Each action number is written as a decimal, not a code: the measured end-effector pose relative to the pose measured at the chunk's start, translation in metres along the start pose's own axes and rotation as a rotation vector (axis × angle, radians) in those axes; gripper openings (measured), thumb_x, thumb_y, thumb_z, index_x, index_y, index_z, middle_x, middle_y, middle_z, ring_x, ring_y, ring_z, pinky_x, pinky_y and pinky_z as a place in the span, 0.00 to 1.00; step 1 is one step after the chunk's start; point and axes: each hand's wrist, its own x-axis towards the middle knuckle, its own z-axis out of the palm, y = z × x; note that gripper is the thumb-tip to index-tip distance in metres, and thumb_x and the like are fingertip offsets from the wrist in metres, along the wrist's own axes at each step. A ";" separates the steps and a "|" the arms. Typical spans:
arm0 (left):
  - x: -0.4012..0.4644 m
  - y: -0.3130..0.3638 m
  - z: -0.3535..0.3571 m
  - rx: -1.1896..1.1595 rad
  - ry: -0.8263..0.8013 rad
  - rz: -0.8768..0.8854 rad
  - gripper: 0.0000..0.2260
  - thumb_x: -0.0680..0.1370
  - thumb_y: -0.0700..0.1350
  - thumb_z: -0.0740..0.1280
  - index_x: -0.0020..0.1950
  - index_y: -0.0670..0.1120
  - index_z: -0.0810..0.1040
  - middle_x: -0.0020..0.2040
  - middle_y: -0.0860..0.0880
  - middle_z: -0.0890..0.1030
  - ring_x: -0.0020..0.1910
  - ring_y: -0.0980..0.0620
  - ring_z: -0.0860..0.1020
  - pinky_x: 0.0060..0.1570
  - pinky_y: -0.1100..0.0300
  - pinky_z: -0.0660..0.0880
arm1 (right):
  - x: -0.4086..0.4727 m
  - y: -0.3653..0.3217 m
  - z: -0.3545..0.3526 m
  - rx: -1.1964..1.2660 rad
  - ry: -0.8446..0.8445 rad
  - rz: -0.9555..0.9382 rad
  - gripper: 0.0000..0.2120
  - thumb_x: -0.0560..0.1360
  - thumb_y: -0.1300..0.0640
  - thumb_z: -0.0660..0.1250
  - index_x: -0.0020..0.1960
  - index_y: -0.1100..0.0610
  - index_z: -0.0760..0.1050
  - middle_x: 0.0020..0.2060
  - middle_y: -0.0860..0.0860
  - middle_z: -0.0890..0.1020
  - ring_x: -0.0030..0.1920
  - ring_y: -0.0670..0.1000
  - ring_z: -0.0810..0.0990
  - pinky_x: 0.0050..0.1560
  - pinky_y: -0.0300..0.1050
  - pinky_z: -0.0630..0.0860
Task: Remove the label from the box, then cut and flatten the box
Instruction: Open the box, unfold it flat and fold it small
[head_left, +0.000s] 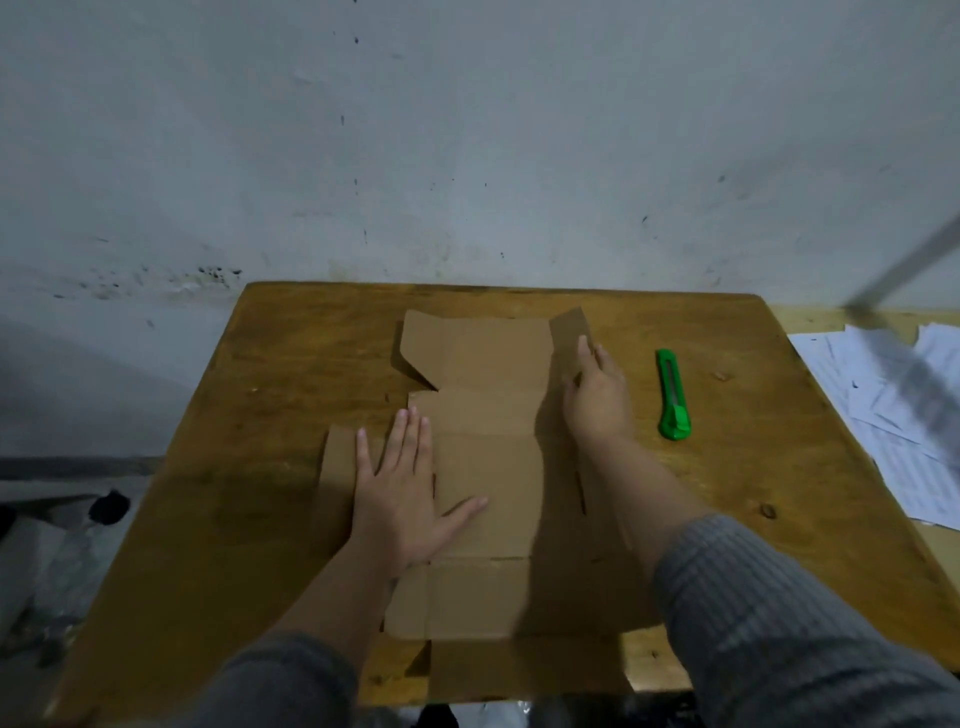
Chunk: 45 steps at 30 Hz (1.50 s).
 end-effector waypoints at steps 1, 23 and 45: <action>0.001 -0.001 0.003 -0.007 0.005 0.003 0.51 0.67 0.78 0.39 0.77 0.43 0.35 0.78 0.47 0.35 0.76 0.49 0.34 0.72 0.39 0.33 | 0.008 0.001 0.002 0.066 0.021 0.026 0.26 0.80 0.56 0.58 0.76 0.52 0.55 0.73 0.58 0.65 0.70 0.60 0.65 0.69 0.54 0.66; 0.010 0.030 -0.018 0.065 -0.070 -0.030 0.48 0.70 0.76 0.40 0.75 0.43 0.30 0.75 0.44 0.30 0.74 0.46 0.30 0.70 0.35 0.33 | 0.027 -0.004 -0.047 0.836 0.190 0.284 0.24 0.70 0.62 0.72 0.62 0.45 0.73 0.54 0.52 0.75 0.51 0.53 0.78 0.56 0.52 0.78; -0.013 0.027 -0.009 0.031 -0.179 -0.105 0.56 0.61 0.81 0.38 0.75 0.43 0.31 0.76 0.44 0.31 0.75 0.46 0.30 0.67 0.34 0.32 | -0.018 0.014 -0.057 0.743 0.154 0.185 0.20 0.72 0.62 0.71 0.60 0.50 0.69 0.52 0.60 0.80 0.52 0.57 0.80 0.51 0.56 0.79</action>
